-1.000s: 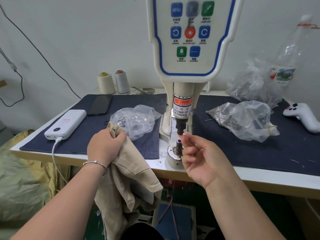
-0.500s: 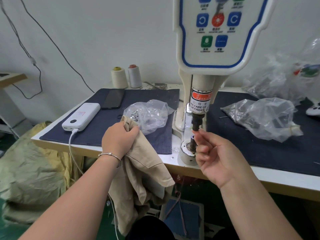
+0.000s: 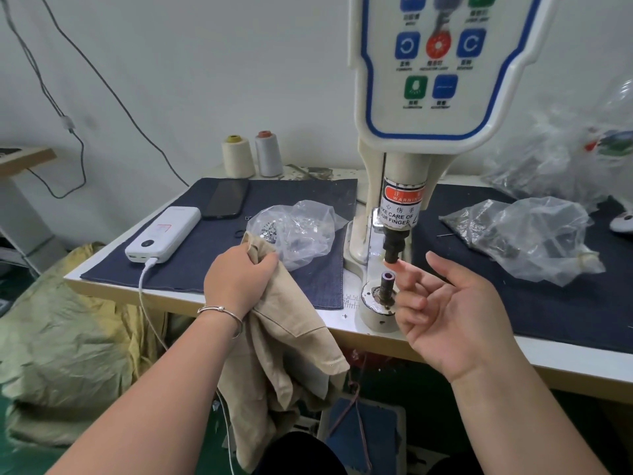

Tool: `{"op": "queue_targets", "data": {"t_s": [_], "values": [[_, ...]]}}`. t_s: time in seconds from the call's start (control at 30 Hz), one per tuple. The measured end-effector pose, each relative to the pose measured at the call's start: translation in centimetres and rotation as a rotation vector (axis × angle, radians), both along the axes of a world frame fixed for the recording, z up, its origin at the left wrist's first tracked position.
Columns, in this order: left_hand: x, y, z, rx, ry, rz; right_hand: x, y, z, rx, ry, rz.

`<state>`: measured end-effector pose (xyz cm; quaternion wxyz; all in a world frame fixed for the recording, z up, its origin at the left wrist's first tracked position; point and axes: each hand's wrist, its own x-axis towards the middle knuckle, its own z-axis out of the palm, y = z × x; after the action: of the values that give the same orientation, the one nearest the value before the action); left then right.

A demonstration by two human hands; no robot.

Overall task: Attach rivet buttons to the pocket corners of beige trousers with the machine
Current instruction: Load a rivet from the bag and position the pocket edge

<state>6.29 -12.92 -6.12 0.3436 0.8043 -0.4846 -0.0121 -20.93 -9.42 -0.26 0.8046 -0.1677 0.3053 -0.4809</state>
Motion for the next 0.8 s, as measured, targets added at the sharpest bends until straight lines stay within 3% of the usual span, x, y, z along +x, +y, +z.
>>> {"op": "queue_targets", "data": {"t_s": [0.17,0.3,0.37,0.47,0.67,0.8], "values": [[-0.1,0.5,0.3,-0.088,0.101,-0.012,0.2,1.4,-0.6,-0.013,0.036,-0.047],[0.0,1.2,0.7,-0.179,0.258,-0.069,0.7,3.3,-1.1,-0.109,0.223,-0.243],[0.3,1.3,0.5,-0.221,0.345,-0.121,2.1,5.1,-1.5,-0.276,0.415,-0.296],[0.8,1.4,0.5,-0.275,0.512,-0.201,6.1,5.9,-1.1,-0.609,0.702,-0.199],[1.5,2.0,0.5,-0.348,0.602,-0.241,15.0,-2.8,2.0,-1.266,1.461,-0.194],[1.6,2.1,0.5,-0.374,0.616,-0.263,18.7,-8.0,2.3,-1.414,2.036,0.074]]}}
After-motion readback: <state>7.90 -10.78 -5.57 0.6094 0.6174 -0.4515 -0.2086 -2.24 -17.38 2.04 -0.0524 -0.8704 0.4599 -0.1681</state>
